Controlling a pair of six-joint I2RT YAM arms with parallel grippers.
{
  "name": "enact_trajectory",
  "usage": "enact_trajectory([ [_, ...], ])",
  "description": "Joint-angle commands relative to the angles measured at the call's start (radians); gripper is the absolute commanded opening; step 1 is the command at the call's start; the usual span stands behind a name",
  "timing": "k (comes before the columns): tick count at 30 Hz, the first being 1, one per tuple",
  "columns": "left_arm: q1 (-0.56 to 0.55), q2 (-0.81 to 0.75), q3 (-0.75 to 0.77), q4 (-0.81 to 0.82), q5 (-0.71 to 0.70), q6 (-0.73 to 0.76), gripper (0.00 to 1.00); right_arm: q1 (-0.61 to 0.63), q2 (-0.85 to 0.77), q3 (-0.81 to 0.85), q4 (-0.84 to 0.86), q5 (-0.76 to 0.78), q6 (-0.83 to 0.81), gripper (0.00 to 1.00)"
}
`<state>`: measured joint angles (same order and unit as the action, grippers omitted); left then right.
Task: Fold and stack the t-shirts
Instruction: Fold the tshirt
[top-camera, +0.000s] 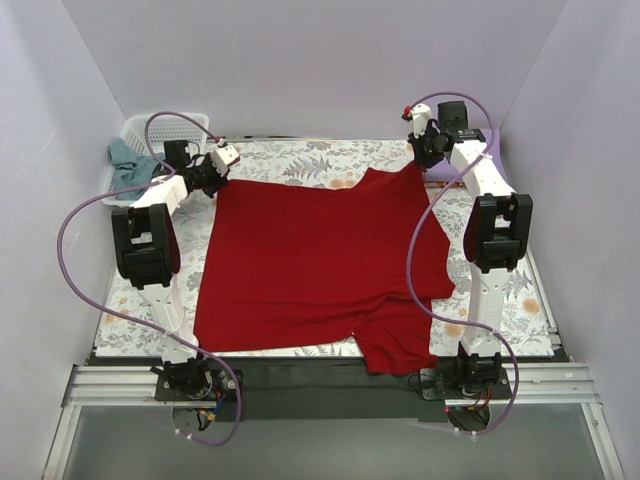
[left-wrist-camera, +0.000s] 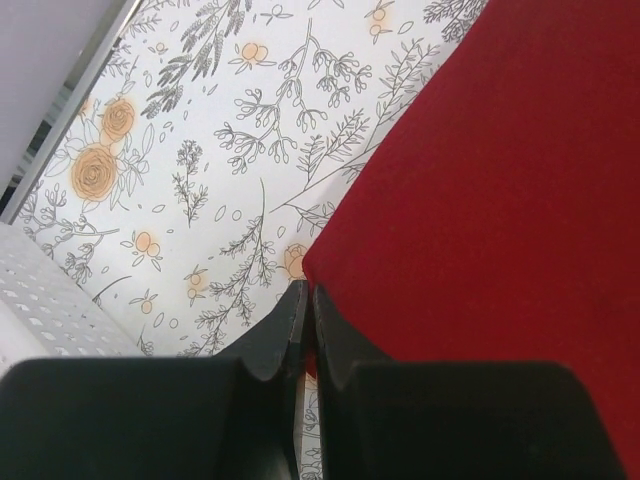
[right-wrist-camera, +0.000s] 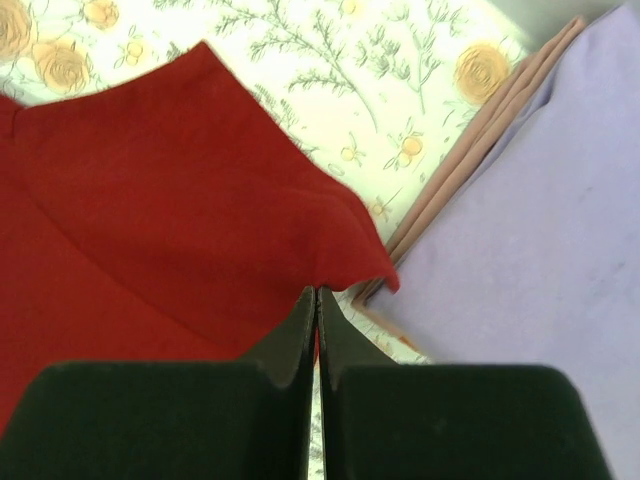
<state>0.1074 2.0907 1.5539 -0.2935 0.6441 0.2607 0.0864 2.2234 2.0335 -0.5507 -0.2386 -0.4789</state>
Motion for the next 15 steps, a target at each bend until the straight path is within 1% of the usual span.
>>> enact_trajectory([
  [1, 0.021, -0.101, -0.043, 0.053, 0.043, 0.031, 0.00, -0.004, -0.093, -0.051, 0.015, -0.018, -0.024, 0.01],
  [6, 0.032, -0.172, -0.107, 0.053, 0.089, 0.093, 0.00, -0.007, -0.156, -0.124, 0.011, -0.028, -0.038, 0.01],
  [15, 0.043, -0.268, -0.238, 0.057, 0.095, 0.164, 0.00, -0.007, -0.309, -0.289, 0.002, -0.041, -0.053, 0.01],
])
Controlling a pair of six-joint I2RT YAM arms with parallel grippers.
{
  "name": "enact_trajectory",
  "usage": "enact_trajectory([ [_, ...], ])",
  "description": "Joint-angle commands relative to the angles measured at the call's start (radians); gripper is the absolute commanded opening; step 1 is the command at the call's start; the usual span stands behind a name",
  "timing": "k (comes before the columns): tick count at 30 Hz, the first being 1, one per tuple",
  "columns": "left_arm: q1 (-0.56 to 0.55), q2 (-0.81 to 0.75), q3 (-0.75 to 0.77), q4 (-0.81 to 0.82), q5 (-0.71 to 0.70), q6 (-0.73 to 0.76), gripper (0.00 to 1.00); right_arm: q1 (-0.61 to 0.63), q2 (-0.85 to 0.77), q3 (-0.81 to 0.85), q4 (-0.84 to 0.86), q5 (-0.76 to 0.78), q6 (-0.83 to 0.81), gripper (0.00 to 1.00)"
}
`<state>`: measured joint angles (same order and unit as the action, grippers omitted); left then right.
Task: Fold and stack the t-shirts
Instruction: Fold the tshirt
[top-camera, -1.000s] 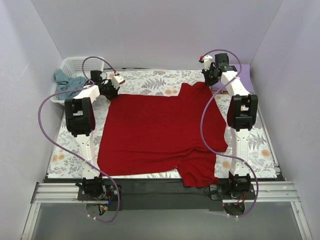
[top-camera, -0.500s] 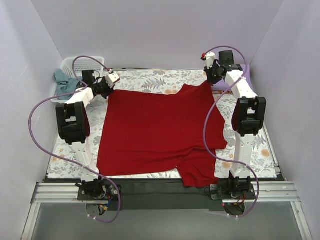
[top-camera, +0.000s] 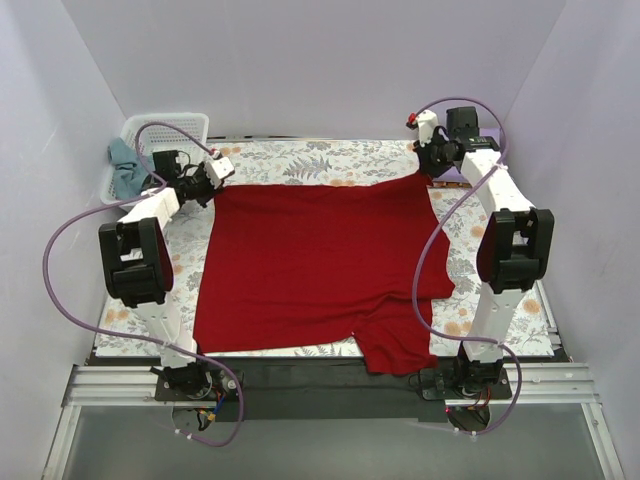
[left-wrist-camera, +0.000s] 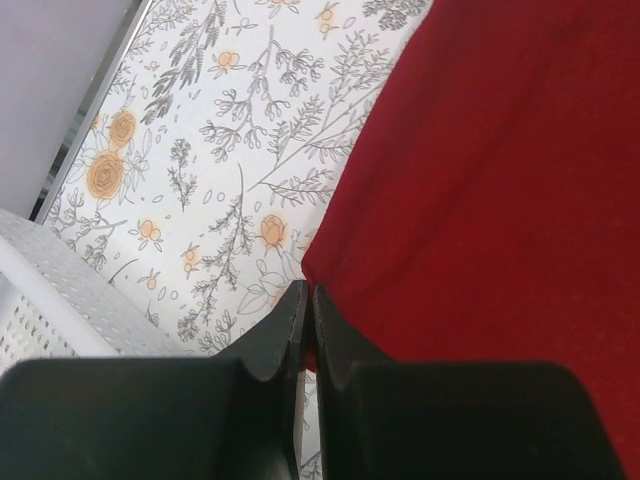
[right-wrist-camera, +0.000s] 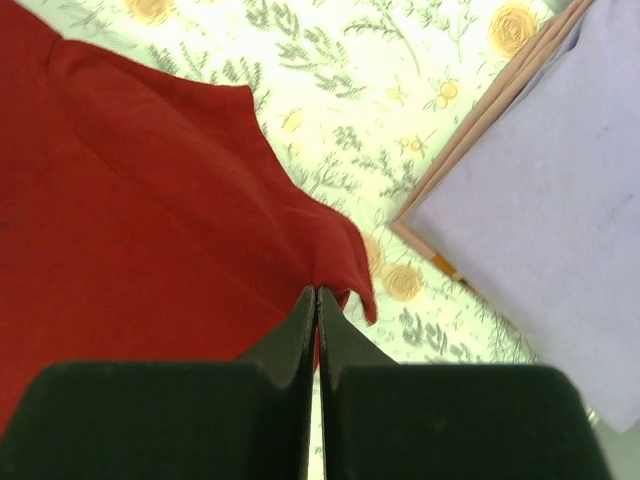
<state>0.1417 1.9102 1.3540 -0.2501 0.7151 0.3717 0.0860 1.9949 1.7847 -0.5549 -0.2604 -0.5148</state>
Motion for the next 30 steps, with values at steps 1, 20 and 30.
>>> enact_trajectory([
  [1, 0.012, -0.109, -0.049, 0.015, 0.027, 0.056, 0.00, -0.005, -0.105, -0.053, 0.007, -0.019, -0.016, 0.01],
  [20, 0.026, -0.379, -0.344, 0.064, 0.044, 0.150, 0.00, -0.002, -0.442, -0.412, -0.031, -0.056, -0.004, 0.01],
  [30, 0.041, -0.418, -0.418, 0.069, 0.015, 0.208, 0.00, 0.020, -0.585, -0.608, -0.046, -0.086, 0.032, 0.01],
])
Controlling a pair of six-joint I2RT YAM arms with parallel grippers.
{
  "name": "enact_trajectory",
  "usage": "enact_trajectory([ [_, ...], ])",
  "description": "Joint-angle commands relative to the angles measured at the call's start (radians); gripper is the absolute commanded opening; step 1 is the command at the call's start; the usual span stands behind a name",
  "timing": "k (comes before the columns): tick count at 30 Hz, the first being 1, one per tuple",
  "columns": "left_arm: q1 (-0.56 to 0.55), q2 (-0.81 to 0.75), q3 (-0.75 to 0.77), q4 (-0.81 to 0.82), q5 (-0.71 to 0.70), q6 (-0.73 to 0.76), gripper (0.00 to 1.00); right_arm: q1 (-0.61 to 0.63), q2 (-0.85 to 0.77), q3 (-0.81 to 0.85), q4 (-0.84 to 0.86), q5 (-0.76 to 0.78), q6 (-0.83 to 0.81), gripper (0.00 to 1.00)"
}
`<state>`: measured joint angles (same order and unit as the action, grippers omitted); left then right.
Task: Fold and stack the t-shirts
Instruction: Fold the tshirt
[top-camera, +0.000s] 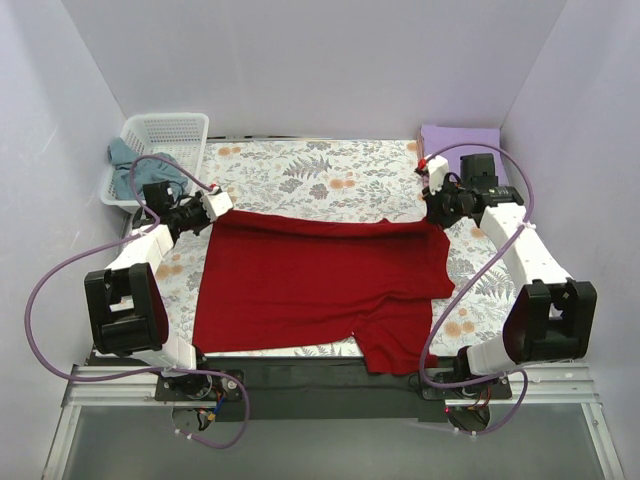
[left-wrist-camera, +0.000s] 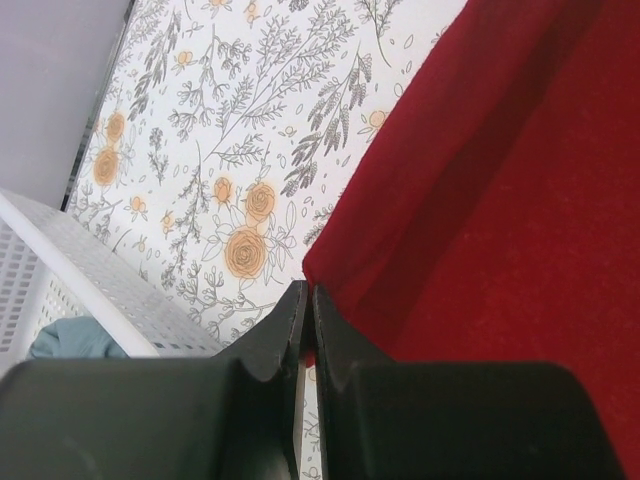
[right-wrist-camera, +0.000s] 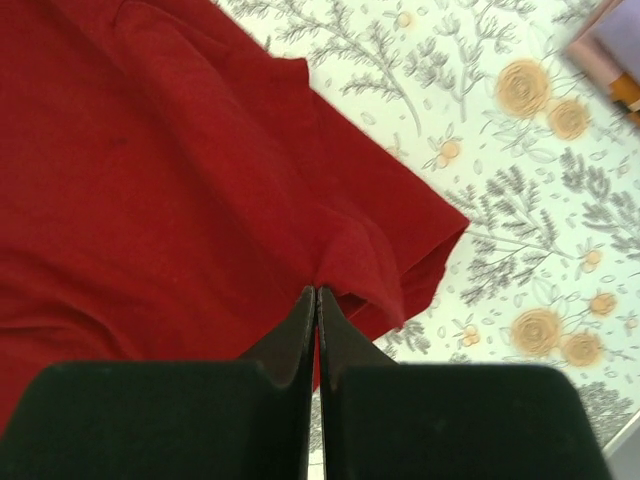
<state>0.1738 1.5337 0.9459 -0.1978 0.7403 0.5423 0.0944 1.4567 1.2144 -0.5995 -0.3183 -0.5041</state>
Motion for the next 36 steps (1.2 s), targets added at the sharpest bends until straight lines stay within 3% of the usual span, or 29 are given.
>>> enact_trajectory([
  [1, 0.012, -0.037, -0.012, 0.023, -0.013, 0.038, 0.00, 0.016, -0.058, -0.050, -0.003, -0.028, 0.021, 0.01],
  [36, 0.026, -0.095, -0.176, -0.081, -0.031, 0.252, 0.00, 0.050, -0.084, -0.208, -0.048, 0.021, -0.028, 0.01],
])
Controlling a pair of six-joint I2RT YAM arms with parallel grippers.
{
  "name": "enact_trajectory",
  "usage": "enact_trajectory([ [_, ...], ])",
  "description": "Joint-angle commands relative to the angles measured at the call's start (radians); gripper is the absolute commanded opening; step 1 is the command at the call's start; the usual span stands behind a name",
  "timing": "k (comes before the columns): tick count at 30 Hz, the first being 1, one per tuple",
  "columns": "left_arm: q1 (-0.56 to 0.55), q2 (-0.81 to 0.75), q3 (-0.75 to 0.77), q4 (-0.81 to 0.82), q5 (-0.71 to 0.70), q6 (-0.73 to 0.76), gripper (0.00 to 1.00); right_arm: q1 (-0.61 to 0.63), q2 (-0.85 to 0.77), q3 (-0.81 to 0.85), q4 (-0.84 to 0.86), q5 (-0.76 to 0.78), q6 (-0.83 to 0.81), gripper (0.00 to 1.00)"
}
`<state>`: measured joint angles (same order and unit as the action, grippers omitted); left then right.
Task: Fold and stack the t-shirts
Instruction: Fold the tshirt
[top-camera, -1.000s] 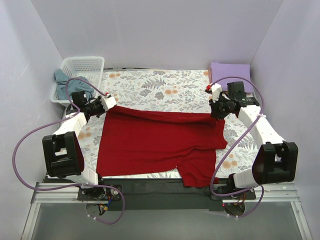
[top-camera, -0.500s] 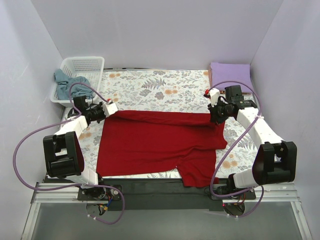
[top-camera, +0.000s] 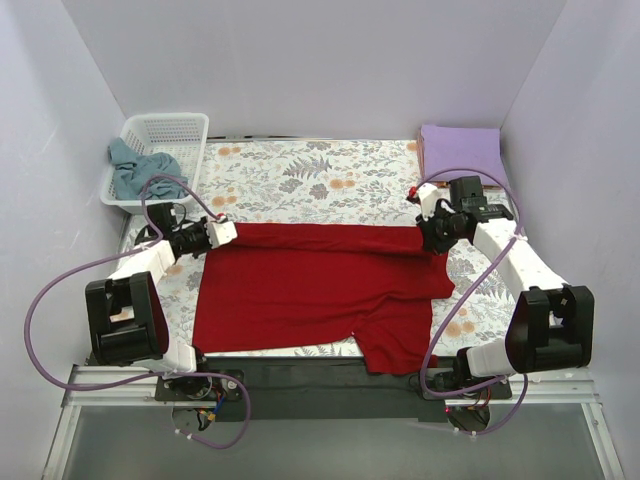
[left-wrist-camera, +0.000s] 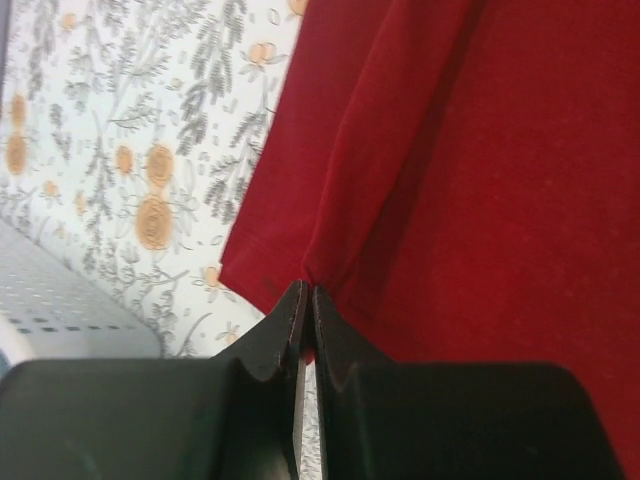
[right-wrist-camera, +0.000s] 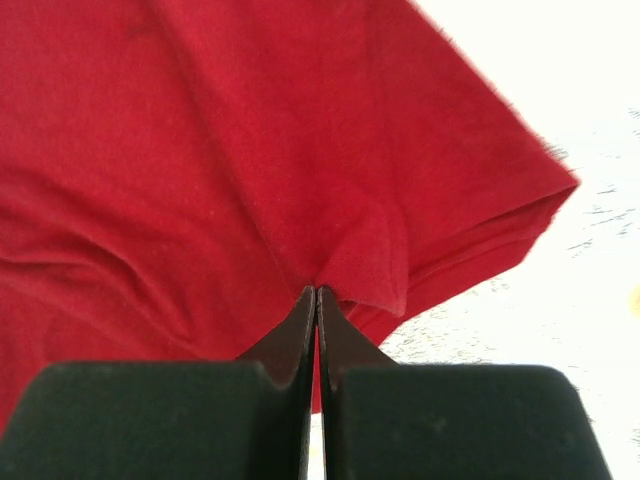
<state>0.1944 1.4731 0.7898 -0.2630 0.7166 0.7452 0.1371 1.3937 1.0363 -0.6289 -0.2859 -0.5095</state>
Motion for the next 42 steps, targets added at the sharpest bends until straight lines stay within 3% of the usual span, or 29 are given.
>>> enact_trajectory([
  [1, 0.007, -0.030, -0.024, -0.019, -0.012, 0.057, 0.00, 0.010, -0.016, -0.044, -0.020, -0.012, -0.030, 0.01],
  [11, 0.007, -0.025, -0.098, -0.053, -0.057, 0.166, 0.00, 0.019, 0.028, -0.116, -0.018, -0.002, -0.058, 0.01],
  [20, 0.007, -0.027, -0.121, -0.048, -0.089, 0.164, 0.00, 0.025, 0.043, -0.125, -0.055, -0.024, -0.090, 0.01],
  [22, 0.008, -0.027, -0.112, -0.062, -0.094, 0.148, 0.07, 0.027, 0.057, -0.098, -0.100, -0.024, -0.109, 0.02],
  [24, 0.016, -0.031, -0.068, -0.099, -0.079, 0.144, 0.12, 0.027, 0.064, -0.038, -0.173, -0.033, -0.124, 0.10],
  [28, 0.031, -0.059, 0.043, -0.267, 0.004, 0.096, 0.24, 0.004, 0.024, 0.060, -0.210, -0.058, -0.139, 0.49],
  [30, 0.031, -0.071, 0.095, -0.304, 0.035, 0.048, 0.28, -0.017, 0.034, 0.140, -0.213, -0.065, -0.127, 0.54],
  [33, 0.027, -0.079, 0.132, -0.306, 0.099, -0.085, 0.39, -0.031, 0.105, 0.238, -0.209, -0.067, -0.092, 0.54],
  [37, -0.033, -0.024, 0.180, -0.280, 0.054, -0.312, 0.41, -0.031, 0.246, 0.324, -0.201, -0.004, -0.023, 0.34],
  [42, -0.069, 0.076, 0.242, -0.271, -0.034, -0.524, 0.42, -0.031, 0.382, 0.366, -0.161, 0.074, 0.029, 0.27],
])
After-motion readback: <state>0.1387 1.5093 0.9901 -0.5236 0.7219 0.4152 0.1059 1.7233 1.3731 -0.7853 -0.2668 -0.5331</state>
